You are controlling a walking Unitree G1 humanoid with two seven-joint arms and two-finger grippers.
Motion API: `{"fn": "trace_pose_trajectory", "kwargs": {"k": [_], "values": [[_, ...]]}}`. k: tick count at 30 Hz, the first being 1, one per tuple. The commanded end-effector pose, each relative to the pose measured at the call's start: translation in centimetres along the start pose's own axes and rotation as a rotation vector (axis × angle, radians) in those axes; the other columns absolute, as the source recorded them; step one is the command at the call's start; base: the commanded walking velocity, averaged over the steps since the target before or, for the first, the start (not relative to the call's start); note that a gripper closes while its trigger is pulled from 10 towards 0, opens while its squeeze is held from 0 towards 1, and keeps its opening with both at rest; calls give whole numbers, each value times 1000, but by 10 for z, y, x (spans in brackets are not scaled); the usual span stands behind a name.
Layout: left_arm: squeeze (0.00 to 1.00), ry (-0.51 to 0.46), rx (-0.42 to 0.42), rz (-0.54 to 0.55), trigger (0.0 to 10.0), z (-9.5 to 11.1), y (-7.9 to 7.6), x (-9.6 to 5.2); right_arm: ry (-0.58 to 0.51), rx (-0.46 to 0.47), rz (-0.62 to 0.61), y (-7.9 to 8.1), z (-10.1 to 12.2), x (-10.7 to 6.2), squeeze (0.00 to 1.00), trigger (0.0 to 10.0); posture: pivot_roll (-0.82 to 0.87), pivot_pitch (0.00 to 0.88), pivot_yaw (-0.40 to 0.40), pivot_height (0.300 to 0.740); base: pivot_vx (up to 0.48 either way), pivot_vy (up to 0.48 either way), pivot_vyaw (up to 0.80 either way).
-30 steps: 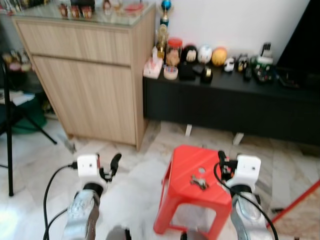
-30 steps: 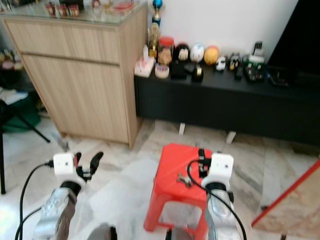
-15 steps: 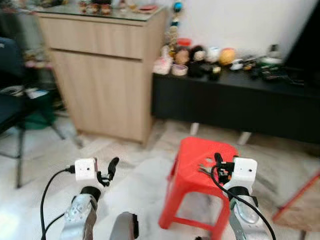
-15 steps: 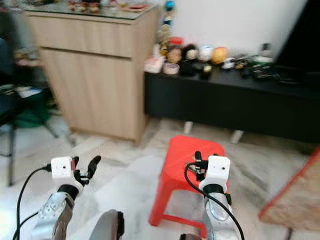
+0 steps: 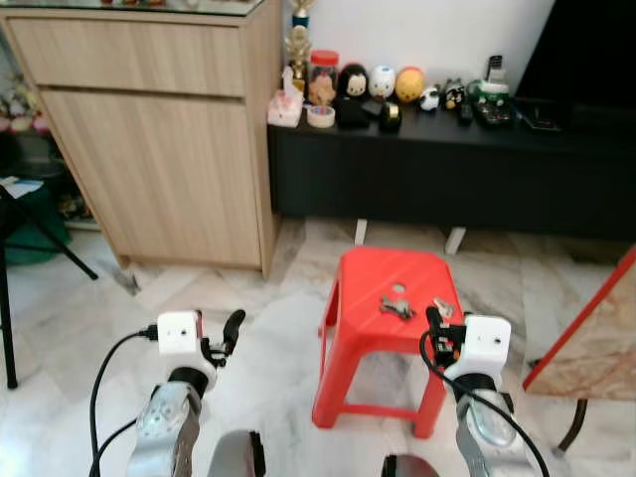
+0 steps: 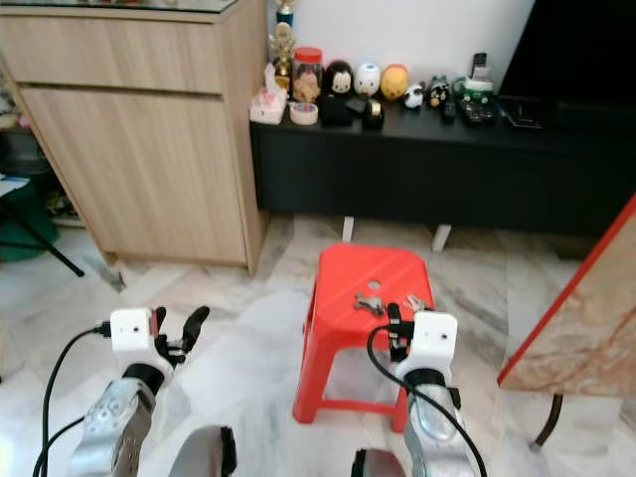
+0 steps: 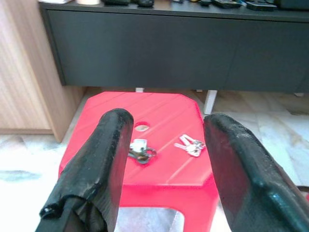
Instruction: Hang keys on a hook
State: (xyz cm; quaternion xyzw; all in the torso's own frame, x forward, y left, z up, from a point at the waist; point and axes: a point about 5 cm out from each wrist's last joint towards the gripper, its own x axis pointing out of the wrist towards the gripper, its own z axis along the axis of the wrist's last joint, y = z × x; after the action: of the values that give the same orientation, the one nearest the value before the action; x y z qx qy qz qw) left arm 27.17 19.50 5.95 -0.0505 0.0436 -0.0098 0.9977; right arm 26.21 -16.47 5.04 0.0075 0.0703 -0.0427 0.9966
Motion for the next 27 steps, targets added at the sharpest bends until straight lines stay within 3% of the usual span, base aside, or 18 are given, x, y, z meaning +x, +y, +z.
{"fn": "trace_pose_trajectory", "kwargs": {"k": [1,11,15,27], "values": [[0,-15,-10,-15,10000,5,-3,3,-25,3,-2,-1,6,3,0,10000,-34,16,-66,626,244,0,0],[0,-19,-12,-18,10000,5,-4,4,-39,-45,33,2,8,2,0,10000,-34,16,-65,626,244,0,0],[0,-19,-11,-17,10000,5,-4,4,-43,-43,34,3,8,2,0,10000,-32,16,-67,626,247,0,463],[0,-21,-14,-20,10000,6,-5,4,-26,-28,14,-1,5,2,0,10000,-34,17,-68,626,245,0,0]]}}
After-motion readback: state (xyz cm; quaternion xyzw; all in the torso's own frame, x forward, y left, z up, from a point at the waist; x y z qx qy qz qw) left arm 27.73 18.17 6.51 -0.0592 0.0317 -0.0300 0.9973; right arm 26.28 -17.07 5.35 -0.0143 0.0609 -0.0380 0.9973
